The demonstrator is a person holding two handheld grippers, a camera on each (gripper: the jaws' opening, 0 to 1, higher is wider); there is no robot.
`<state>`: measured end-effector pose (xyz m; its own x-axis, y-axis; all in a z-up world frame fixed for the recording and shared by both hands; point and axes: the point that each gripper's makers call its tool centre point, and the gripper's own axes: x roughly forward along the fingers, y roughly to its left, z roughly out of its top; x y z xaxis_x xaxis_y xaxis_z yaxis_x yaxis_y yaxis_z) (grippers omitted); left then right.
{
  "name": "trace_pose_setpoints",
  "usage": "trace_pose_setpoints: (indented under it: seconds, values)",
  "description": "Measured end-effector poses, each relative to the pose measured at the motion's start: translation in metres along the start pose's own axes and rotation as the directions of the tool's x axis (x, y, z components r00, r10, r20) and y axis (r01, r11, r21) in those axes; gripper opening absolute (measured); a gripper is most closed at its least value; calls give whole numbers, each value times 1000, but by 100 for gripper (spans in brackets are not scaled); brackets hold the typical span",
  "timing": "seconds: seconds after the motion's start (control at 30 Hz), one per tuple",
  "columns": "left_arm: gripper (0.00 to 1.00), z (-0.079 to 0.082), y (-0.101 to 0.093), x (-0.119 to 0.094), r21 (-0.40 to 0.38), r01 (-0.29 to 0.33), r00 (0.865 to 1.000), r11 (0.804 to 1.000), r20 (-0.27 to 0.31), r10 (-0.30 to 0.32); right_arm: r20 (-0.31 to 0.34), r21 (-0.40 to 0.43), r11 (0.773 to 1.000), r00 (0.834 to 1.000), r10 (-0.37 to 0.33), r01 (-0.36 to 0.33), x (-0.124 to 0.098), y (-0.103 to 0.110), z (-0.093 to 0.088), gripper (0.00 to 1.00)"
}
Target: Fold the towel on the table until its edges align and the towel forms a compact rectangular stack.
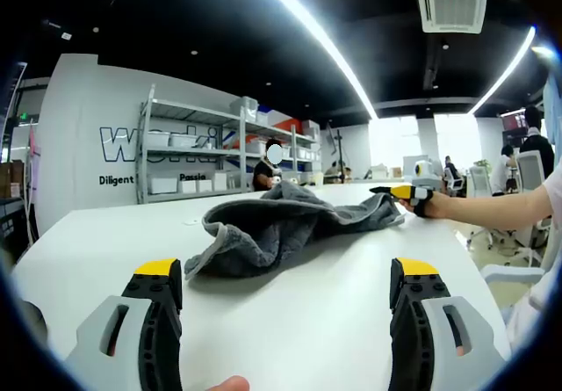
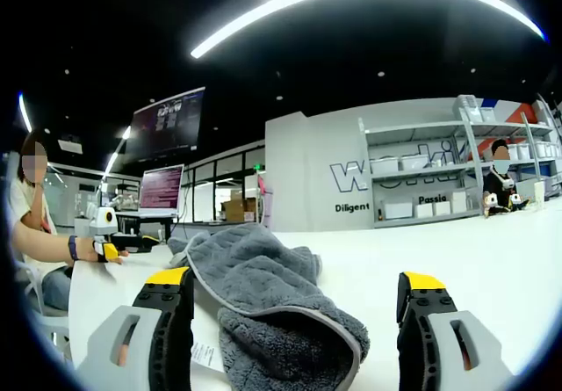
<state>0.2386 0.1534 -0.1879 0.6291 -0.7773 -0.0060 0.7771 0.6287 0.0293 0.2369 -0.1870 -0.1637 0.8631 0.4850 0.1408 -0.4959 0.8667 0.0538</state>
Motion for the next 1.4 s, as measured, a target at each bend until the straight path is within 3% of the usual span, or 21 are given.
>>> trace_pose_setpoints:
  seconds: [1.13,1.4]
  values:
    - [95,-6,14,7,-54,-33,999,998,-33,31,-35,-38,999,999,-30,28,-1,-4,-6,92]
    - [93,-6,33,13,-67,-82,996,994,-26,81,-55,-71,996,996,-65,61,-5,-5,-9,87]
